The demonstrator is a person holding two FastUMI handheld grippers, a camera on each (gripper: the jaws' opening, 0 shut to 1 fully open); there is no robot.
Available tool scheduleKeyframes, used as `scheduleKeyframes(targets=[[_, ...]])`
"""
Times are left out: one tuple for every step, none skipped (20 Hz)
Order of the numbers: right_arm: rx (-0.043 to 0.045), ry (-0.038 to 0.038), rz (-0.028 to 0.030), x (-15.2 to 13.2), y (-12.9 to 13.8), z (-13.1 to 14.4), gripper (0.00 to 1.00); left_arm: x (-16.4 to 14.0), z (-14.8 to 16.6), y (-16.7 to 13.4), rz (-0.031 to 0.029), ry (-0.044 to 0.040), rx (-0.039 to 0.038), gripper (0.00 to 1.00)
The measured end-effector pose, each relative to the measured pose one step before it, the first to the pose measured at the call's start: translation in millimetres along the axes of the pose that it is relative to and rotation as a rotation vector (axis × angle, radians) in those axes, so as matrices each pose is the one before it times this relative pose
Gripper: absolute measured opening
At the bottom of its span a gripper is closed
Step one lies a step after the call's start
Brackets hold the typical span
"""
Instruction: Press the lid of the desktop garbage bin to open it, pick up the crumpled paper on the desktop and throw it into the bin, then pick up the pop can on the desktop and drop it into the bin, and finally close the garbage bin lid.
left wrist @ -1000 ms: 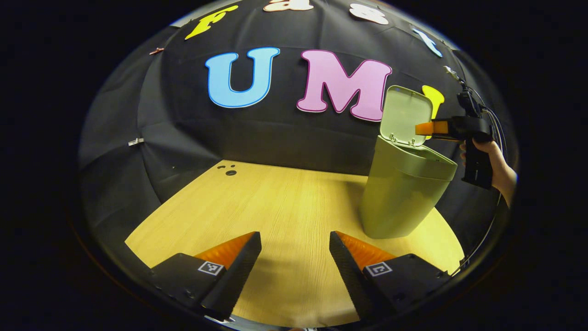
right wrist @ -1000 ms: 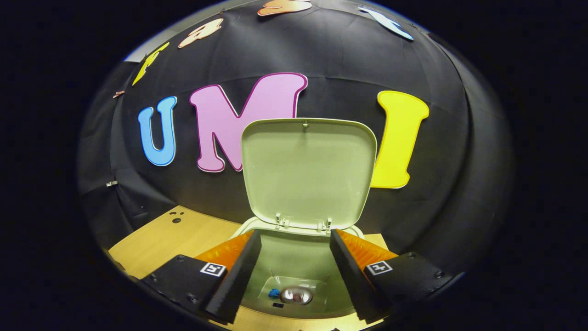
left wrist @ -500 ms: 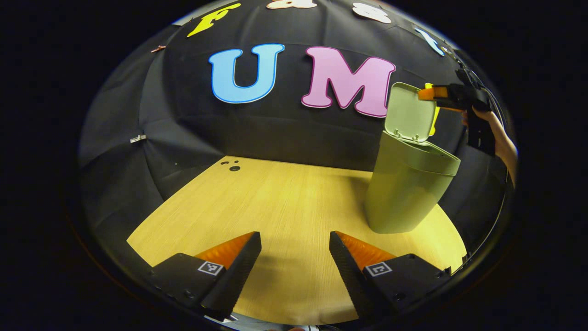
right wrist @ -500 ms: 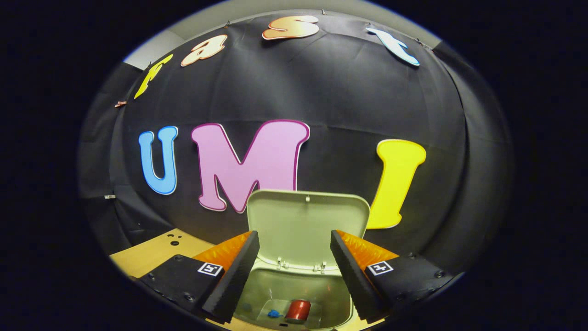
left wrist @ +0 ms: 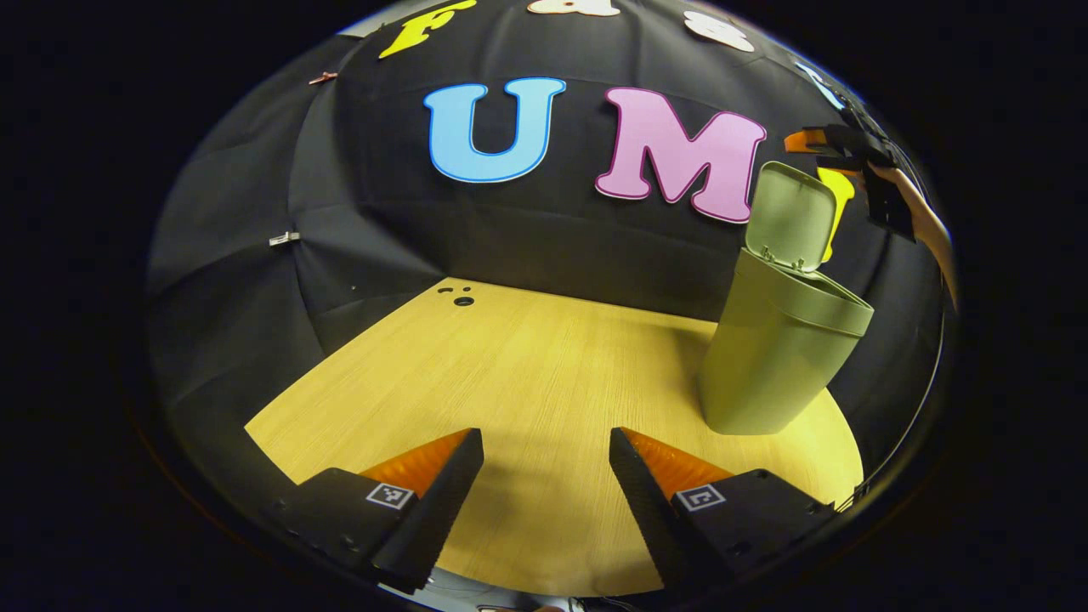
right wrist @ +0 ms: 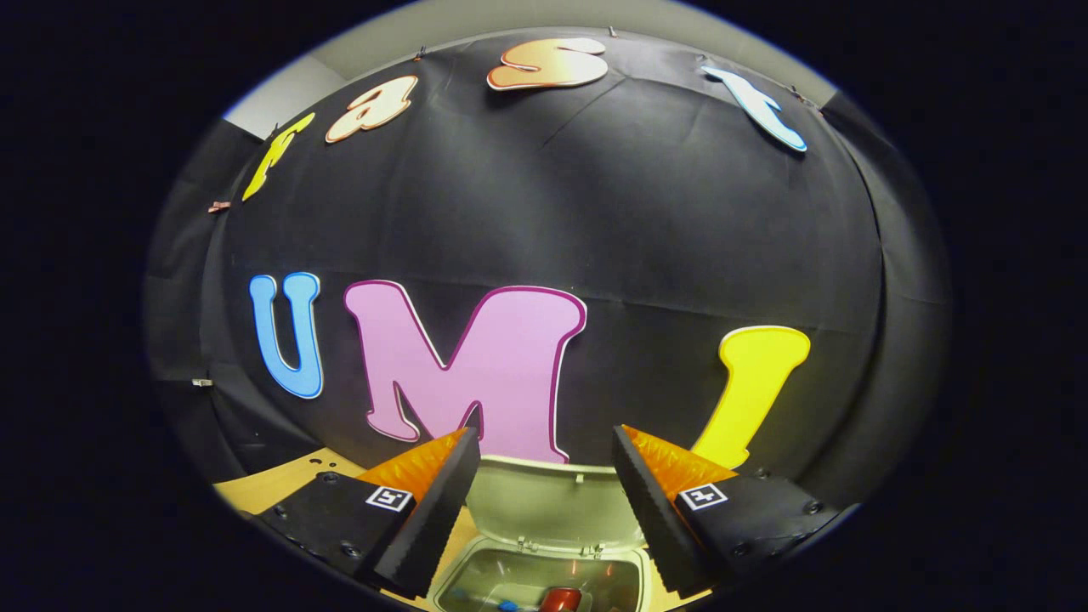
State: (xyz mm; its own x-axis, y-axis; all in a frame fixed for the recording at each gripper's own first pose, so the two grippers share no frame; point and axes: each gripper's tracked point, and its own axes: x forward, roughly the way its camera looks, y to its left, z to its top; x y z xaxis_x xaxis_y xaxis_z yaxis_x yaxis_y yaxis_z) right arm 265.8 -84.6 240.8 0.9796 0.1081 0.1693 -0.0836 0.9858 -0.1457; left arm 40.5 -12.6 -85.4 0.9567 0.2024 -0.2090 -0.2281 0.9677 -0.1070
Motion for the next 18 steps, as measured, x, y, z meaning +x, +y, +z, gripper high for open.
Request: scheduleKeyframes(targets=[[-0.01093, 0.0022, -0.00667, 7.12, -2.92, 0.77, 0.98, -0.44, -1.16, 3.44, 0.01053, 0.0, -0.00956, 0.96], [-0.00292, 0.00403, -0.00356, 5.98, -1.69, 0.16, 0.98, -1.49, -0.58, 3.01, 0.01068, -0.00185, -0.01227, 0.96], [0.01394, 0.00734, 0.00337, 6.72, 0.42, -0.29, 0.98, 0.56, -0.66, 2.34, 0.008, -0.00224, -0.01637, 0.96], [0.02054, 0.0134, 0.00525, 5.46, 1.12, -2.66, 0.97, 0.17, -0.79, 0.9, 0.00682, -0.00193, -0.01743, 0.96], [0.01805, 0.01671, 0.00032, 6.47, -1.7, -5.0, 0.97, 1.0, -0.66, 1.69, 0.00775, 0.00209, -0.01324, 0.96], [0.00419, 0.00715, -0.00932, 5.25, -4.28, -2.6, 0.97, 0.41, -2.41, 2.57, 0.00976, 0.00245, -0.00875, 0.96], [0.0006, 0.00202, -0.01002, 5.3, -5.01, -1.5, 0.98, 0.32, -0.62, 0.91, 0.0079, -0.00025, -0.00728, 0.96], [0.0015, 0.0049, -0.00284, 3.28, -2.54, -1.62, 0.97, 0.04, -0.33, -1.3, 0.00231, -0.00159, -0.00693, 0.96], [-0.00066, 0.00849, 0.0028, 0.79, 0.2, -3.99, 0.98, -0.65, 0.16, -1.38, -0.00006, -0.00002, -0.00521, 0.96], [-0.00766, 0.0139, -0.00136, 1.84, -1.83, -5.89, 0.97, -0.52, -0.46, -0.22, 0.00174, -0.0006, -0.00156, 0.96], [-0.01176, 0.01934, 0.00066, 1.97, -2.06, -7.48, 0.97, -0.04, 0.64, -0.24, 0.00159, -0.00168, 0.00141, 0.96], [0.00805, -0.00177, 0.0165, -1.15, 1.45, 0.06, 0.98, 1.97, -1.11, -0.84, 0.00231, -0.00097, 0.0025, 0.96], [0.00874, -0.00068, -0.00002, 1.38, 0.26, 0.78, 0.98, 0.46, 1.01, -0.98, 0.00232, -0.00183, 0.00143, 0.96], [0.01347, 0.00599, 0.00994, -0.94, 0.12, -0.52, 0.96, 0.78, 0.48, -1.38, 0.0007, -0.00196, -0.00032, 0.96], [0.01161, 0.00617, 0.00719, -1.41, 1.41, -1.72, 0.97, 1.21, 0.37, -1.5, -0.00086, 0.0003, -0.00118, 0.96], [0.01164, 0.00385, 0.00403, -3.96, -0.2, -0.92, 0.97, 0.73, 0.11, -2.39, -0.00211, 0.00066, -0.00101, 0.96], [0.01078, 0.00272, 0.00673, -3.63, 0.72, -2.59, 0.97, 0.99, 0.5, -3.08, -0.00515, 0.00226, -0.00049, 0.96], [0.00966, -0.00017, 0.00581, -6.44, 1.24, -1.47, 0.97, 1.64, -0.22, -3.77, -0.0079, 0.00207, 0.00204, 0.96]])
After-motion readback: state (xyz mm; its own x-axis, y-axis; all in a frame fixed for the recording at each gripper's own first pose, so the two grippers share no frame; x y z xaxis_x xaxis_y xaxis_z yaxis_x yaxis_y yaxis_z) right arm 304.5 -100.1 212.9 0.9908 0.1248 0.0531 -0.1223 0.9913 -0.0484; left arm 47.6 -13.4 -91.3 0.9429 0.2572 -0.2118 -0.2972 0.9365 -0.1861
